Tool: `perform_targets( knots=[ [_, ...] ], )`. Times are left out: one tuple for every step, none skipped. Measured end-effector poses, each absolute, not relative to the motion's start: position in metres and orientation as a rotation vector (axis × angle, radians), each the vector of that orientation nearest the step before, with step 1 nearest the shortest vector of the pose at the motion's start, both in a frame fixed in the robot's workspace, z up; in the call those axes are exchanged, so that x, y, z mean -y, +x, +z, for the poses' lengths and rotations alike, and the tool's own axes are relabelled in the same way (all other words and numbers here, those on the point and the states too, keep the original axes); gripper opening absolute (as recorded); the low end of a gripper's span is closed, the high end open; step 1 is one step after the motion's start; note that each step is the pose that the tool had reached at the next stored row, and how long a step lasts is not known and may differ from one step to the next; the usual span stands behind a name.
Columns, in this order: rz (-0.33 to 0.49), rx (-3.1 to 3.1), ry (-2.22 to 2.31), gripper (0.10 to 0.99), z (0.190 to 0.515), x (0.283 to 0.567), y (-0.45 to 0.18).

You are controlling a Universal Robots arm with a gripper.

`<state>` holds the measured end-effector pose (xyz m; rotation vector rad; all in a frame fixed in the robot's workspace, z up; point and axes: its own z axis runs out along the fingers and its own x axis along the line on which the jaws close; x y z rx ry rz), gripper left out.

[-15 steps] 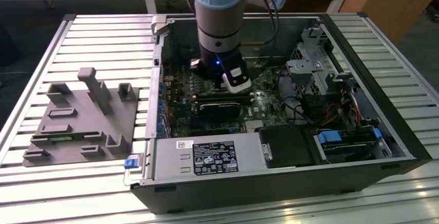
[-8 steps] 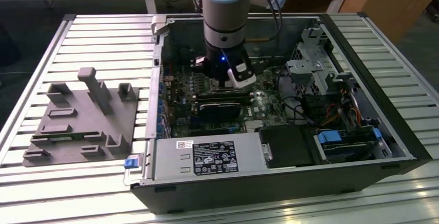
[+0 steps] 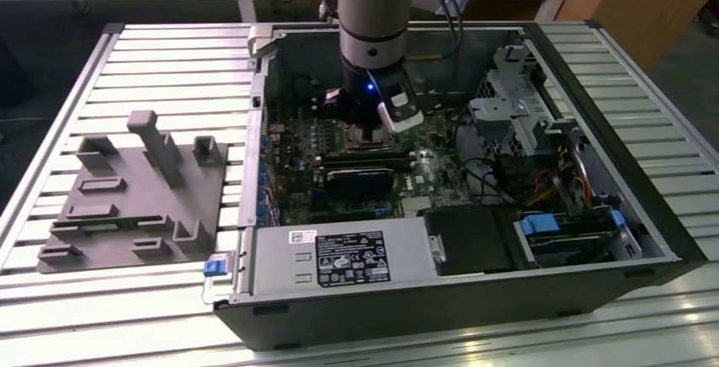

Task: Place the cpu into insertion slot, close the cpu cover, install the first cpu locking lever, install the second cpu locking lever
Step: 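Install the second cpu locking lever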

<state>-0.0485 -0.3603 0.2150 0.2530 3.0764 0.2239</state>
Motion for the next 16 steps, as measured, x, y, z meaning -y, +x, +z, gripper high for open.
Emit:
perform_targets(
  knots=[
    [0.215,-3.077,0.253,0.106,0.215,0.358,-0.048],
    [0.209,-3.077,0.253,0.106,0.215,0.355,-0.047],
    [0.206,-3.077,0.253,0.106,0.214,0.351,-0.047],
    [0.205,-3.077,0.253,0.106,0.214,0.349,-0.046],
    [0.203,-3.077,0.253,0.106,0.214,0.347,-0.046],
    [0.201,-3.077,0.253,0.106,0.214,0.345,-0.045],
    [0.196,-3.077,0.252,0.106,0.214,0.343,-0.045],
    [0.189,-3.078,0.252,0.106,0.214,0.341,-0.044],
    [0.184,-3.078,0.252,0.106,0.213,0.34,-0.044],
    [0.181,-3.078,0.252,0.106,0.213,0.34,-0.044],
    [0.181,-3.078,0.252,0.106,0.213,0.34,-0.044],
    [0.18,-3.078,0.252,0.106,0.213,0.34,-0.044],
    [0.18,-3.078,0.252,0.106,0.213,0.34,-0.044],
    [0.18,-3.078,0.252,0.106,0.213,0.34,-0.044],
    [0.18,-3.078,0.252,0.106,0.213,0.34,-0.044],
    [0.18,-3.078,0.252,0.106,0.213,0.34,-0.044]
  ],
)
